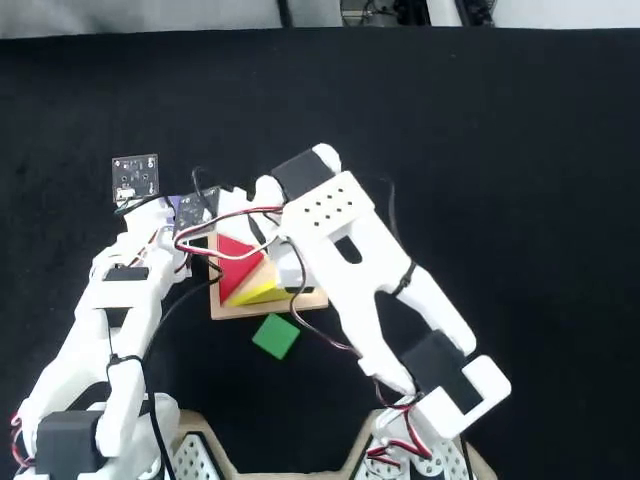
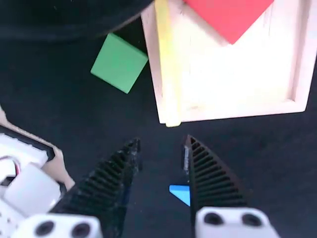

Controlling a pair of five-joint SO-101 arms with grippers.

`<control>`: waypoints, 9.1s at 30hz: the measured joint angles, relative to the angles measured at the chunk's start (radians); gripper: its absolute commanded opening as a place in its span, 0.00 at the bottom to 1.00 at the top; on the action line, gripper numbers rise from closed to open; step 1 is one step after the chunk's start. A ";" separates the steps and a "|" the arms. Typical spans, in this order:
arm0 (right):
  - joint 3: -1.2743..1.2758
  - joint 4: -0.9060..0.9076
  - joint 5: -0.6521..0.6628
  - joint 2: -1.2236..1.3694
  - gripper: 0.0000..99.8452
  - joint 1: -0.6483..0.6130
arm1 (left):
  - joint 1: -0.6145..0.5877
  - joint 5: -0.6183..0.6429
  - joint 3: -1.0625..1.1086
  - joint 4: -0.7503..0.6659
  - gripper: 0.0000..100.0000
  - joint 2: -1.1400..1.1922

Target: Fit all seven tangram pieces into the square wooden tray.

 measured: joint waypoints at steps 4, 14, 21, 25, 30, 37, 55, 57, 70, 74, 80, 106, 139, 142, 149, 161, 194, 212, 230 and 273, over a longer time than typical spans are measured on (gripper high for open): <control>0.020 -0.034 0.000 0.000 0.14 -0.002 | 0.000 0.000 0.000 0.000 0.05 0.000; 0.157 -0.178 0.025 -0.011 0.14 -0.029 | 0.000 0.000 0.000 0.000 0.05 0.000; 0.172 -0.201 0.028 -0.011 0.14 -0.029 | 0.000 0.000 0.000 0.000 0.05 0.000; 0.229 -0.232 0.028 -0.011 0.14 -0.029 | 0.000 0.000 0.000 0.000 0.05 0.000; 0.298 -0.313 0.028 -0.011 0.01 -0.029 | 0.000 0.000 0.000 0.000 0.05 0.000; 0.302 -0.370 0.028 -0.011 0.01 -0.029 | 0.000 0.000 0.000 0.000 0.05 0.000; 0.316 -0.459 0.031 -0.282 0.01 -0.015 | 0.000 0.000 0.000 0.000 0.05 0.000; 0.371 -0.523 0.031 -0.321 0.01 -0.015 | 0.000 0.000 0.000 0.000 0.05 0.000; 0.888 -1.068 0.175 -0.407 0.01 -0.009 | 0.002 0.000 0.000 0.000 0.05 0.000; 0.954 -1.074 0.183 -0.450 0.01 -0.009 | 0.002 0.000 0.000 0.000 0.05 0.000; 1.010 -1.077 0.186 -0.512 0.02 0.023 | 0.002 0.000 0.000 0.000 0.05 0.000; 1.092 -0.953 0.141 -0.597 0.18 0.091 | 0.002 0.000 0.000 0.000 0.05 0.000; 0.724 -0.911 -0.611 -0.183 0.01 0.130 | 0.002 0.000 0.000 0.000 0.03 0.000; 0.713 -0.907 -0.611 -0.160 0.01 0.130 | 0.002 0.000 0.000 0.000 0.03 0.000; 0.713 -0.890 -0.611 -0.144 0.01 0.124 | 0.002 0.000 0.000 0.000 0.03 0.000; 0.713 -0.888 -0.612 -0.144 0.01 0.064 | 0.002 0.000 0.000 0.000 0.03 0.000; 0.654 -0.888 -0.614 -0.044 0.01 0.092 | 0.002 0.000 0.000 0.000 0.03 0.000; 0.729 -0.898 -0.612 -0.213 0.01 0.092 | 0.000 0.000 0.000 0.000 0.03 0.000; 0.367 -0.878 -0.611 0.190 0.01 0.061 | 0.000 0.000 0.000 0.000 0.03 0.000; 0.474 -0.931 -0.611 0.109 0.01 0.238 | 0.002 0.000 0.000 0.000 0.03 0.000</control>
